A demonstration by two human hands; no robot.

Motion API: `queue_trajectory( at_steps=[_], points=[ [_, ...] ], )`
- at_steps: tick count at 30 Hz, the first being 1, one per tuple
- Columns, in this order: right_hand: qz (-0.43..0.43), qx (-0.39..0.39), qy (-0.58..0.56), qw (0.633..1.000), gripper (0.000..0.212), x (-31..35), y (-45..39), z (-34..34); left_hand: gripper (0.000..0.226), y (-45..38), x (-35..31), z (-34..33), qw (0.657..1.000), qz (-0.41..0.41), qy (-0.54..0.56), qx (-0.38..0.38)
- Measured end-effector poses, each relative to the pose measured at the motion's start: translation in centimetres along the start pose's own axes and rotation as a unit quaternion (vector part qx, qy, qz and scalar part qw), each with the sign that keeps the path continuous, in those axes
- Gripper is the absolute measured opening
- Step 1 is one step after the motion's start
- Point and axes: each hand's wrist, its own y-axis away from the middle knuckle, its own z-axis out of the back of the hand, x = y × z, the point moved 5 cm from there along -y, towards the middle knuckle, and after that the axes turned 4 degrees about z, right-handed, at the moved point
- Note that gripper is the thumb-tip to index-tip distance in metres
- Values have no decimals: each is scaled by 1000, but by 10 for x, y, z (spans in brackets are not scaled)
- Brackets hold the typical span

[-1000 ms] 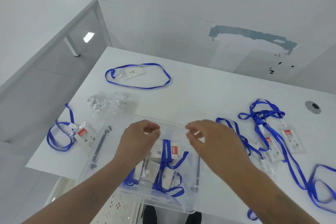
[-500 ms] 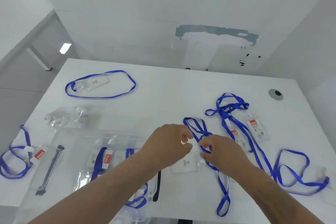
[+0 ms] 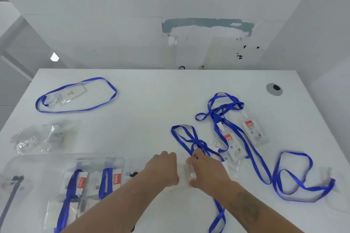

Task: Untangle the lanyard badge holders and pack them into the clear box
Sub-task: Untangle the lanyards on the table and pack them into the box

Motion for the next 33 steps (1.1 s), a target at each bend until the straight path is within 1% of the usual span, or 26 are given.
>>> queue_trajectory(
  at_steps=[2,3,7,9,11,12,14,15,17,19,21,24,25,29,32,33],
  points=[
    [-8,-2,-23,1000,64,-6,0,0,61,-6,2,-6,1000,11,-21,-1],
    [-10,-6,-37,999,60,-7,1,2,58,-7,2,-7,1000,14,-26,-6],
    [-12,-35,-93,995,28,-17,10,16,35,-15,6,-2,999,30,-24,-31],
    [-27,-44,-138,989,19,-27,14,25,22,-14,6,8,998,21,29,-45],
    [-38,-51,-188,980,14,-37,19,39,9,-10,7,24,992,-6,109,-59],
    [-39,-52,-209,976,12,-41,21,47,8,-7,7,34,985,-25,154,-67],
    [-40,-59,-257,964,12,-46,26,67,13,3,10,54,960,-58,263,-77],
    [-38,-69,-286,955,12,-49,29,76,12,7,12,63,939,-72,329,-73],
    [-29,-95,-360,927,10,-52,35,97,6,18,13,78,885,-99,452,-54],
    [-22,-124,-440,889,10,-52,40,115,4,29,13,91,837,-118,532,-42],
    [-18,-146,-486,861,13,-49,42,129,11,38,15,104,806,-127,576,-48],
    [-4,-160,-556,816,18,-39,44,142,21,52,20,127,770,-143,618,-61],
    [-2,-166,-569,806,19,-36,46,145,23,57,23,135,761,-147,628,-65],
    [3,-212,-569,795,15,-29,56,152,20,76,30,158,736,-173,651,-69],
    [19,-227,-583,780,23,-16,60,155,19,90,31,171,698,-191,687,-62],
    [21,-229,-598,768,24,-10,58,154,19,94,31,174,686,-196,698,-59]
  ],
)
